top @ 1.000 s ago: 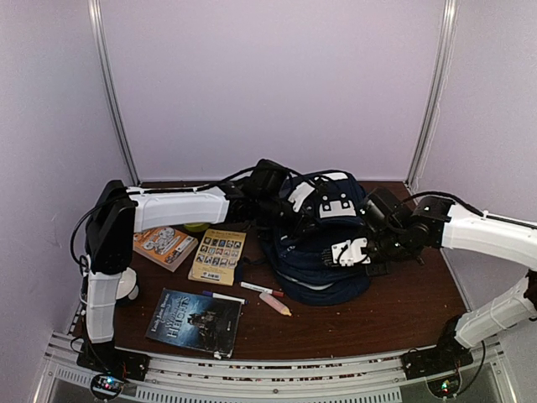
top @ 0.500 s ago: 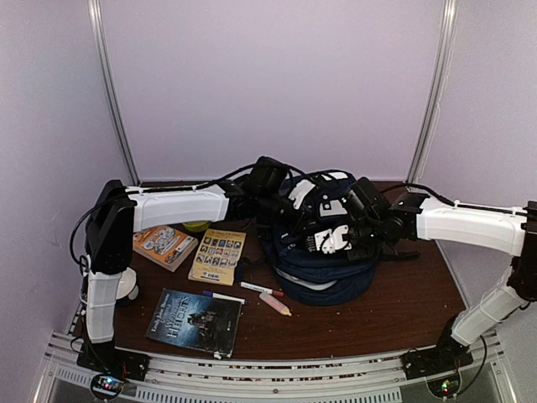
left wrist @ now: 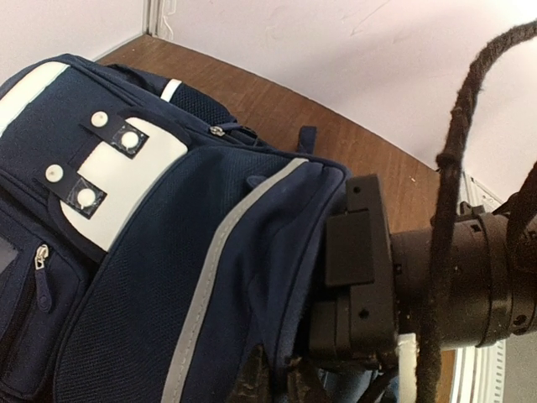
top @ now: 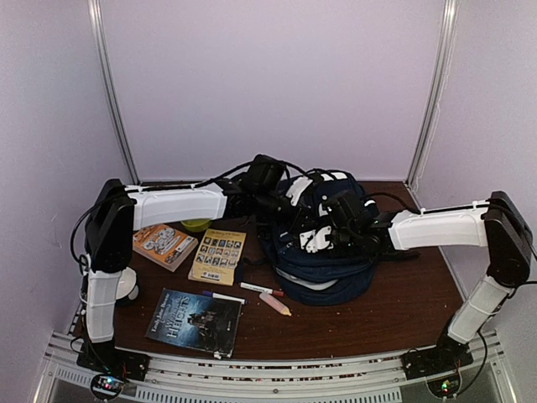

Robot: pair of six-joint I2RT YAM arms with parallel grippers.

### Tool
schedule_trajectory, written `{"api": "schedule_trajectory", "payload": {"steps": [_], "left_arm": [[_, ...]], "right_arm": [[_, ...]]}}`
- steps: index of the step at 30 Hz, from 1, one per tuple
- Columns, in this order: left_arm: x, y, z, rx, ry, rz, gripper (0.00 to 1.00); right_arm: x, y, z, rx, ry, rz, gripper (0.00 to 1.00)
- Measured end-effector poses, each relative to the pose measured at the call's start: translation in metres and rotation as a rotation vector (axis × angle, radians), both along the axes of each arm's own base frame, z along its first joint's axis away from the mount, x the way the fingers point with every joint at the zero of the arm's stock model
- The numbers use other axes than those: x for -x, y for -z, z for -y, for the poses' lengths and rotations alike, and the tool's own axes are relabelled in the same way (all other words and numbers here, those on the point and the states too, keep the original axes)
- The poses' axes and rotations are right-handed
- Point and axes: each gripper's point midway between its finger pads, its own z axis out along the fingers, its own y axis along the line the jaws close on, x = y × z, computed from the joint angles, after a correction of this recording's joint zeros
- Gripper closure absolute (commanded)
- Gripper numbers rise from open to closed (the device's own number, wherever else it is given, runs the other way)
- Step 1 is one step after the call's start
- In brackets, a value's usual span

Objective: Pack the student bag
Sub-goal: Place the pen in the upper front pocket of the bag.

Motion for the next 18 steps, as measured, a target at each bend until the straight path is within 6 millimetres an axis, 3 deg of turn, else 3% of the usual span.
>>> {"api": "schedule_trajectory", "payload": {"steps": [7,13,18], "left_arm": [[-0.012,-0.001,-0.006,0.001,-0.032,0.002,0.92],[-0.011,-0.003,-0.004,0.011,-0.028,0.006,0.92],[-0.003,-0.007,0.003,0.034,-0.001,0.011,0.92]], "right_arm": [[-0.014,0.005,-0.005,0.011,0.003,0.058,0.68],[-0.012,0.005,-0.001,0.004,0.009,0.068,0.65],[0.002,-0.017,0.008,-0.057,0.016,0.057,0.64]]}}
